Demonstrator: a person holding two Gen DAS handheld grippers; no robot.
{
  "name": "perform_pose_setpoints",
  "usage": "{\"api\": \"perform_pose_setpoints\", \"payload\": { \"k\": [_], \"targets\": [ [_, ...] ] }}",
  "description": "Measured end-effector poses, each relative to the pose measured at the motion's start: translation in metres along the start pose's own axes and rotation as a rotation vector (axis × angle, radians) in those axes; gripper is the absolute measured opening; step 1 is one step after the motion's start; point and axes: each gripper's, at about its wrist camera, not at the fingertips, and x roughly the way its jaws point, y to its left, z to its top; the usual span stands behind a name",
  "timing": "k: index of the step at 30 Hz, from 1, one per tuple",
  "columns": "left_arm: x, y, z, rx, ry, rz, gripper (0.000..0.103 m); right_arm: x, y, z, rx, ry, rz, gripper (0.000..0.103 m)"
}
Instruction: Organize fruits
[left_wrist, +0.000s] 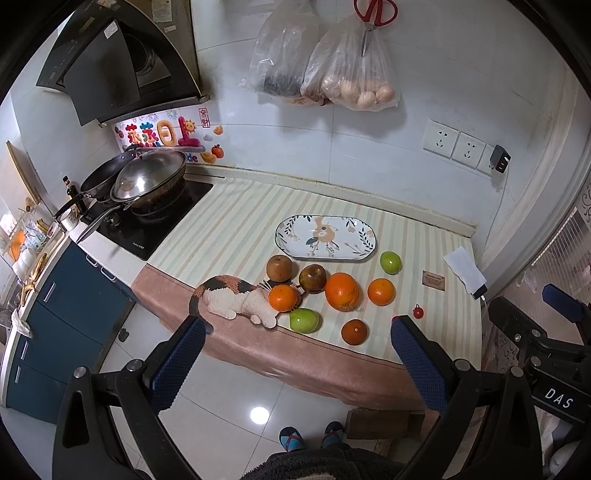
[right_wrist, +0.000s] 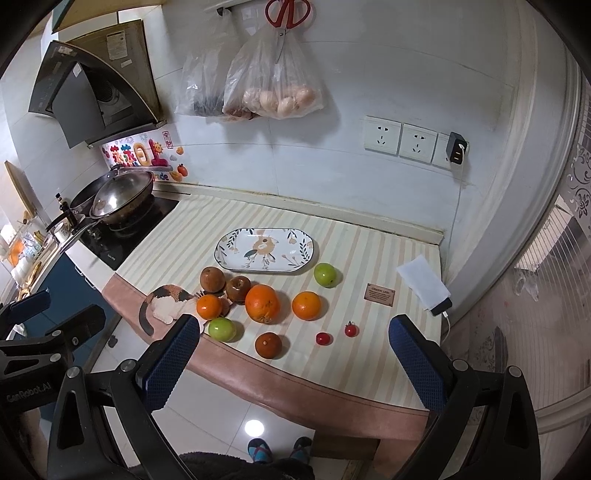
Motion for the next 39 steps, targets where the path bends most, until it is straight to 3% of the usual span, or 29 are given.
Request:
{"api": "perform_pose_setpoints", "payload": {
  "k": [39],
  "targets": [
    [-0.009,0.013,0.011,-0.012,-0.004,-0.002,0.103,-0.006,0.009,-0.003,0.011,-0.003,0.008,0.103]
  ]
}}
